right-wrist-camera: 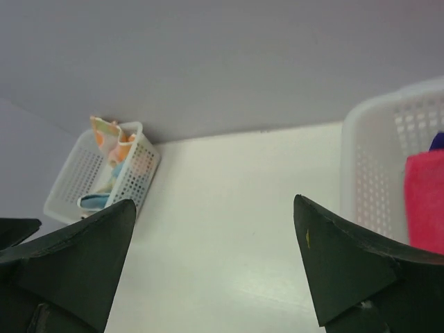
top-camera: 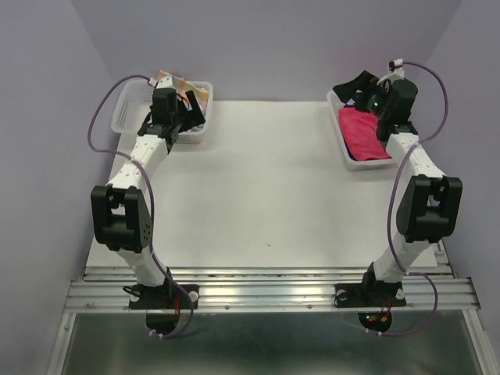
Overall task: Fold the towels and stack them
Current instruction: Grab crumpled towel
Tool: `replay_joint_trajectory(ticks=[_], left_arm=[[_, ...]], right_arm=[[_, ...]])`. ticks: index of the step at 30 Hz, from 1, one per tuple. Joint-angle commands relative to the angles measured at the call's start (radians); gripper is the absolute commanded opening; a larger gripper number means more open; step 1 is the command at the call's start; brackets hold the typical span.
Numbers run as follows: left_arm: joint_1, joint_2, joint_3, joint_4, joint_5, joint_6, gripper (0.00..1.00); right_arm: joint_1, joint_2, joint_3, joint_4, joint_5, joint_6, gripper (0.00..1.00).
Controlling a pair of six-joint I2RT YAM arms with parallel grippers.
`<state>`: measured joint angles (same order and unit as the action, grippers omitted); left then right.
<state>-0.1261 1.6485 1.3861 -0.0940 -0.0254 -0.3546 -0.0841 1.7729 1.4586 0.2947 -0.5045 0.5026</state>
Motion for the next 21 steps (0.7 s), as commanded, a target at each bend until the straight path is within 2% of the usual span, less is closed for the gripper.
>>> replay_joint_trajectory(ticks=[1, 5, 6, 12, 13, 14, 15, 17, 19, 21], left_arm=[[0.026, 0.106, 0.154, 0.008, 0.073, 0.106, 0.99], [0.042, 0.249, 0.296, -0.055, 0.053, 0.147, 0.98], [0.043, 0.296, 0.35, -0.084, 0.061, 0.155, 0.93], [0.051, 0.396, 0.425, -0.11, 0.079, 0.163, 0.79], [0.054, 0.41, 0.43, -0.112, 0.091, 0.158, 0.66], [0.057, 0.415, 0.433, -0.112, 0.096, 0.155, 0.6], [0.059, 0.418, 0.433, -0.11, 0.099, 0.148, 0.46], [0.062, 0.419, 0.43, -0.105, 0.104, 0.141, 0.26], [0.066, 0.416, 0.43, -0.105, 0.104, 0.125, 0.0], [0.069, 0.406, 0.43, -0.099, 0.104, 0.121, 0.0]], right_arm=[[0.108, -0.072, -0.081, -0.141, 0.058, 0.18, 1.0], [0.216, -0.171, -0.219, -0.212, 0.254, 0.119, 1.0], [0.242, -0.211, -0.281, -0.2, 0.268, 0.126, 1.0], [0.279, -0.34, -0.467, -0.124, 0.267, 0.194, 1.0], [0.282, -0.361, -0.481, -0.144, 0.279, 0.189, 1.0], [0.284, -0.371, -0.486, -0.16, 0.279, 0.183, 1.0], [0.284, -0.38, -0.489, -0.187, 0.302, 0.174, 1.0], [0.284, -0.406, -0.514, -0.195, 0.325, 0.168, 1.0], [0.284, -0.424, -0.527, -0.212, 0.337, 0.157, 1.0], [0.284, -0.434, -0.543, -0.223, 0.339, 0.148, 1.0]])
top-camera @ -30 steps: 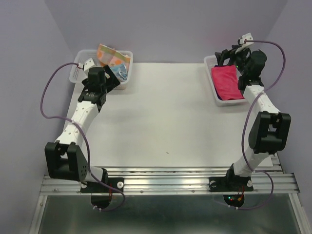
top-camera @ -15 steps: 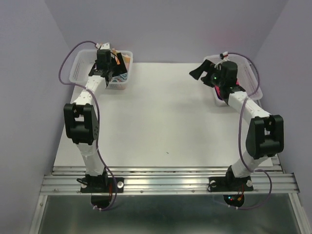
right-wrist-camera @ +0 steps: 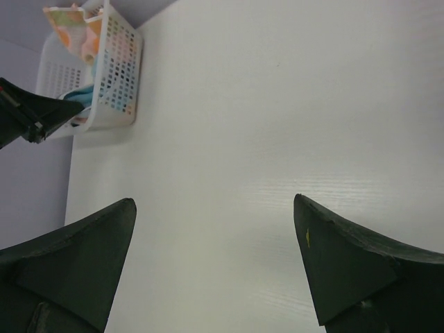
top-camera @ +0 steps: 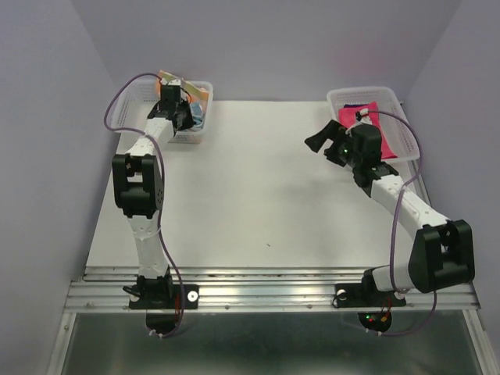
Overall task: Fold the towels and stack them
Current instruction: Grab crumpled towel
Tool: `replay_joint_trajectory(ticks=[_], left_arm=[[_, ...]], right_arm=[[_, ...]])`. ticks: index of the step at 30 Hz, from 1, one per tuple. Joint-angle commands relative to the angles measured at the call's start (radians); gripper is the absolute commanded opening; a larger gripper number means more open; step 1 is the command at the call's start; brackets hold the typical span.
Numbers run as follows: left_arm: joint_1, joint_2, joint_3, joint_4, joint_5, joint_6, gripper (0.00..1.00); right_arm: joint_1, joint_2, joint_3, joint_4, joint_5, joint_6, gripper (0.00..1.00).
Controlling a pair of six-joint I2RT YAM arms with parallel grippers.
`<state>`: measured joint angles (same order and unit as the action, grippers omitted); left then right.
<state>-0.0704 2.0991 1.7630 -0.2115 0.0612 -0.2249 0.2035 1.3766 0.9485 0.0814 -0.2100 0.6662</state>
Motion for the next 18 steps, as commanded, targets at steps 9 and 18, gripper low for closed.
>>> replay_joint_trajectory(ticks=[9, 18], left_arm=[[0.049, -0.178, 0.231, -0.029, -0.05, 0.012, 0.0], [0.061, -0.381, 0.342, 0.07, -0.091, -0.037, 0.0]], right_arm=[[-0.004, -0.129, -0.158, 0.01, 0.017, -0.048, 1.0], [-0.006, -0.257, -0.304, 0.043, 0.029, -0.064, 1.0]])
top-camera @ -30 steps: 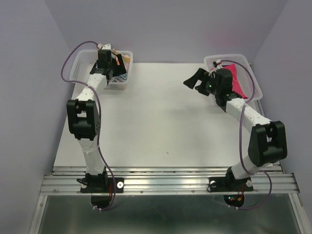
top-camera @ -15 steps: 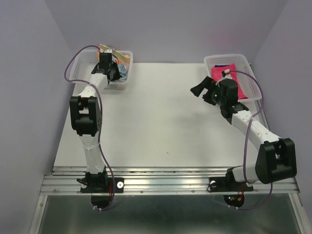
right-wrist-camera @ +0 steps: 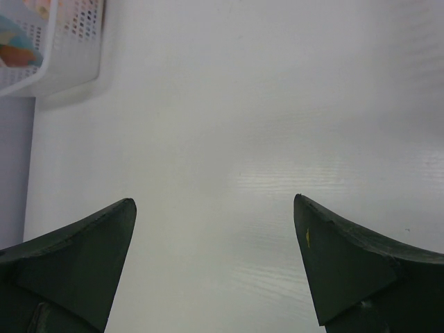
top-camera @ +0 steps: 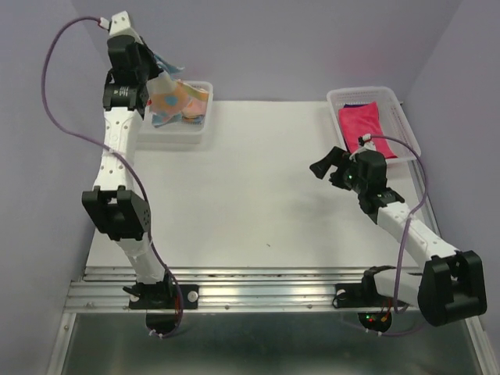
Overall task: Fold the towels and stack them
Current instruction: Move the towel to the center of the board
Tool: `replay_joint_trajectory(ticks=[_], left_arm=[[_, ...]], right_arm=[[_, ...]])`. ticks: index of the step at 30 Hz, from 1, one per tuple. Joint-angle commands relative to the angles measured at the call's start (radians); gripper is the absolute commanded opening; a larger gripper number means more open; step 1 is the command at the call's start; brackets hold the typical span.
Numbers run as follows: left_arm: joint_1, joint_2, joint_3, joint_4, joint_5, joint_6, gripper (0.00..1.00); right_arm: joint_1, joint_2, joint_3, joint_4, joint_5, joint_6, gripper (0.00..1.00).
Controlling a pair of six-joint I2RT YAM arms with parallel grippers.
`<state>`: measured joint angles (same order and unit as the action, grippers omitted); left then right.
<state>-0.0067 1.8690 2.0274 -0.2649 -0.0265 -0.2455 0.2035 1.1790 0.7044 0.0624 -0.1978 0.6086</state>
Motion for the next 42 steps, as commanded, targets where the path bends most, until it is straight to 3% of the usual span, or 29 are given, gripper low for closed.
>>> replay_joint_trajectory(ticks=[1, 8, 11, 16, 18, 24, 27, 30, 31, 33, 34, 35, 37, 38, 39, 40, 41, 42], left_arm=[[-0.003, -0.189, 0.089, 0.139, 0.011, -0.029, 0.0], [-0.003, -0.335, 0.156, 0.216, 0.314, -0.179, 0.0], [-0.001, -0.413, 0.09, 0.305, 0.532, -0.259, 0.0], [-0.047, -0.52, -0.091, 0.461, 0.694, -0.443, 0.0], [-0.122, -0.541, -0.177, 0.55, 0.766, -0.509, 0.0], [-0.427, -0.527, -0.259, 0.584, 0.778, -0.492, 0.0], [-0.478, -0.513, -0.294, 0.611, 0.818, -0.517, 0.0], [-0.493, -0.547, -0.418, 0.63, 0.83, -0.528, 0.0], [-0.49, -0.604, -0.532, 0.627, 0.82, -0.515, 0.0], [-0.486, -0.687, -0.683, 0.615, 0.704, -0.462, 0.0], [-0.481, -0.781, -0.846, 0.603, 0.642, -0.439, 0.0], [-0.474, -0.822, -0.921, 0.575, 0.487, -0.422, 0.0], [-0.423, -0.923, -1.107, 0.434, 0.308, -0.394, 0.0], [-0.391, -0.947, -1.16, 0.379, 0.108, -0.403, 0.06], [-0.321, -0.959, -1.243, 0.268, 0.036, -0.429, 0.27], [-0.267, -0.965, -1.277, 0.227, -0.033, -0.44, 0.39], [-0.224, -0.959, -1.297, 0.195, -0.064, -0.439, 0.59], [-0.154, -0.935, -1.308, 0.134, -0.047, -0.417, 0.89]], right_arm=[[-0.004, -0.073, -0.065, 0.062, 0.018, 0.0, 1.0], [-0.004, -0.194, -0.097, -0.01, 0.052, -0.001, 1.0], [-0.004, -0.263, -0.128, -0.035, 0.081, 0.016, 1.0], [-0.004, -0.386, -0.144, -0.142, 0.135, 0.042, 1.0], [-0.004, -0.421, -0.151, -0.176, 0.147, 0.042, 1.0], [-0.004, -0.541, -0.145, -0.269, 0.179, 0.042, 1.0], [-0.004, -0.591, -0.138, -0.32, 0.217, 0.04, 1.0], [-0.004, -0.616, -0.135, -0.345, 0.241, 0.039, 1.0], [-0.004, -0.625, -0.135, -0.357, 0.254, 0.034, 1.0], [-0.004, -0.628, -0.129, -0.371, 0.27, 0.036, 1.0], [-0.004, -0.624, -0.125, -0.38, 0.277, 0.031, 1.0], [-0.004, -0.621, -0.118, -0.386, 0.276, 0.025, 1.0], [-0.004, -0.595, -0.111, -0.395, 0.276, 0.01, 1.0], [-0.006, -0.581, -0.1, -0.401, 0.271, 0.003, 1.0], [-0.006, -0.569, -0.095, -0.412, 0.27, -0.001, 1.0], [-0.004, -0.555, -0.092, -0.411, 0.253, -0.019, 1.0], [-0.004, -0.517, -0.089, -0.408, 0.242, -0.027, 1.0], [-0.006, -0.498, -0.085, -0.401, 0.218, -0.041, 1.0]])
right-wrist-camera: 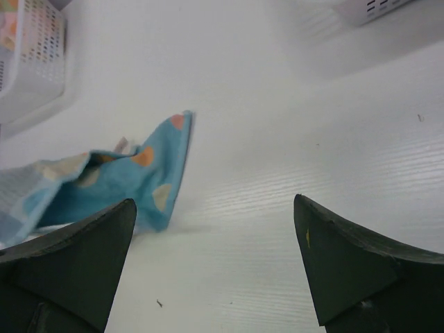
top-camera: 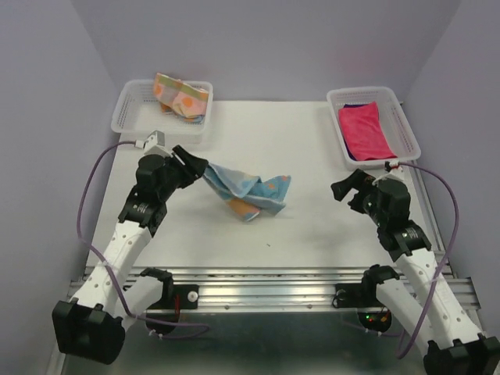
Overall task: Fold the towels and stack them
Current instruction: Move the towel to the center of the board, then flatten out the crumpled towel
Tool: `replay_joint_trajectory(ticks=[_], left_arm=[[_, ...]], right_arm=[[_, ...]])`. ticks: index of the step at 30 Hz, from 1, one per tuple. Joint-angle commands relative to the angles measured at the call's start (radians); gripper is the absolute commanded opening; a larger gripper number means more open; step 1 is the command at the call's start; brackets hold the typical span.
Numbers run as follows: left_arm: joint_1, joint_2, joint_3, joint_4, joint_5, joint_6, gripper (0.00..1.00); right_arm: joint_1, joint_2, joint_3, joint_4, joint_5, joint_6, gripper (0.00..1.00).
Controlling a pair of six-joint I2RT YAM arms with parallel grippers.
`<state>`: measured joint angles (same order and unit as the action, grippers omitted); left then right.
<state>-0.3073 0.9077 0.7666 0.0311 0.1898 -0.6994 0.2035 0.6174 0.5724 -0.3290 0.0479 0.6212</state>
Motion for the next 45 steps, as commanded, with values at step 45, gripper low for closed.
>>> replay_joint_trajectory(ticks=[45], left_arm=[[-0.489, 0.18, -0.208, -0.082, -0.225, 0.037, 0.99]], right_arm=[[0.415, 1.406, 0.862, -0.102, 0.343, -0.264, 1.0]])
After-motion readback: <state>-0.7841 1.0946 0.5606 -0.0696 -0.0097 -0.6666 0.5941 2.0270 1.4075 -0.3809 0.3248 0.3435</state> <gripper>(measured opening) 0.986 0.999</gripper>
